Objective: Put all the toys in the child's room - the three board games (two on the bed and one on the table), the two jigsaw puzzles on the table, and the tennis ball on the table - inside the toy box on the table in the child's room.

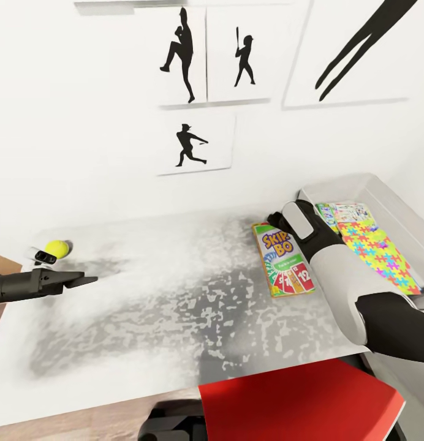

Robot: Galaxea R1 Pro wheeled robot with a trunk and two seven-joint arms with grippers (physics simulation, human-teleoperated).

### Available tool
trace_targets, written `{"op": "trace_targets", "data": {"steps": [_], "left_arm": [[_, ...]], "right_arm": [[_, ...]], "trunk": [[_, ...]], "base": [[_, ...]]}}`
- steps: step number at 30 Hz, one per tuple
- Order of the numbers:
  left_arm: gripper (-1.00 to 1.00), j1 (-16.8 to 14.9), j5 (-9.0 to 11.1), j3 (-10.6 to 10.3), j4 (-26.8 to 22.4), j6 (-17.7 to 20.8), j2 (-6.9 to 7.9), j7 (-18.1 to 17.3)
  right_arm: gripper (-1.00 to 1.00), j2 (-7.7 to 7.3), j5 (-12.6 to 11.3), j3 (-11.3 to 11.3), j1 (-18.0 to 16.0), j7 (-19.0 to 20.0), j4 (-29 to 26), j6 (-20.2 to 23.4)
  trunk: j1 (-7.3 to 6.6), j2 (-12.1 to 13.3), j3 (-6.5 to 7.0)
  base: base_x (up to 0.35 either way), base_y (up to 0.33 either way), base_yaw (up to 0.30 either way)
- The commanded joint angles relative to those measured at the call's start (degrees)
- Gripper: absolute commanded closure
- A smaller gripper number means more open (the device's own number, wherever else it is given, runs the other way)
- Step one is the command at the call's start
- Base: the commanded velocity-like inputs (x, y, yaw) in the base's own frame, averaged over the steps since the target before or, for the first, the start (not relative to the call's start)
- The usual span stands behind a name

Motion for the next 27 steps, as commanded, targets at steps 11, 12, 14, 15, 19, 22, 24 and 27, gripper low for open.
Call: {"op": "trace_targets", "data": {"steps": [11, 12, 14, 15, 19, 22, 24, 27], "left_arm": [[-1.00, -0.03, 0.06, -0.03, -0.02, 0.61, 0.09, -0.19], [-1.00, -0.03, 0.06, -0.03, -0.02, 0.61, 0.12, -0.19], [-1.00, -0.03, 0.06, -0.03, -0.02, 0.60, 0.14, -0.19], [-1.00, -0.03, 0.06, -0.03, -0.02, 0.60, 0.11, -0.19], [-1.00, -0.03, 0.06, -0.03, -0.02, 0.60, 0.14, -0.19], [-1.00, -0.03, 0.06, -0.03, -0.02, 0.60, 0.07, -0.19], [-1.00, -0.03, 0.06, -0.03, -0.02, 0.61, 0.07, -0.19], [-1.00, -0.03, 0.06, -0.03, -0.02, 0.60, 0.04, -0.19]], "right_arm": [[-1.00, 0.35, -0.37, 0.27, 0.07, -0.42, 2.29, 0.38], [-1.00, 0.36, -0.37, 0.27, 0.07, -0.40, 2.29, 0.38], [-1.00, 0.37, -0.37, 0.27, 0.07, -0.43, 2.29, 0.40], [-1.00, 0.34, -0.37, 0.27, 0.07, -0.42, 2.29, 0.42], [-1.00, 0.30, -0.37, 0.27, 0.07, -0.42, 2.29, 0.46], [-1.00, 0.34, -0.37, 0.29, 0.07, -0.42, 2.29, 0.47], [-1.00, 0.36, -0.35, 0.29, 0.07, -0.40, 2.29, 0.44], [-1.00, 0.37, -0.31, 0.31, 0.07, -0.37, 2.29, 0.42]], "trunk": [[0.04, -0.08, -0.29], [0.04, -0.08, -0.33], [0.04, -0.08, -0.44], [0.04, -0.08, -0.51], [0.04, -0.08, -0.79], [0.04, -0.08, -1.01], [0.04, -0.08, -1.15], [0.04, -0.08, -1.23]], "base": [[0.000, 0.000, 0.000], [0.000, 0.000, 0.000], [0.000, 0.000, 0.000], [0.000, 0.000, 0.000], [0.000, 0.000, 0.000], [0.000, 0.000, 0.000], [0.000, 0.000, 0.000], [0.000, 0.000, 0.000]]}}
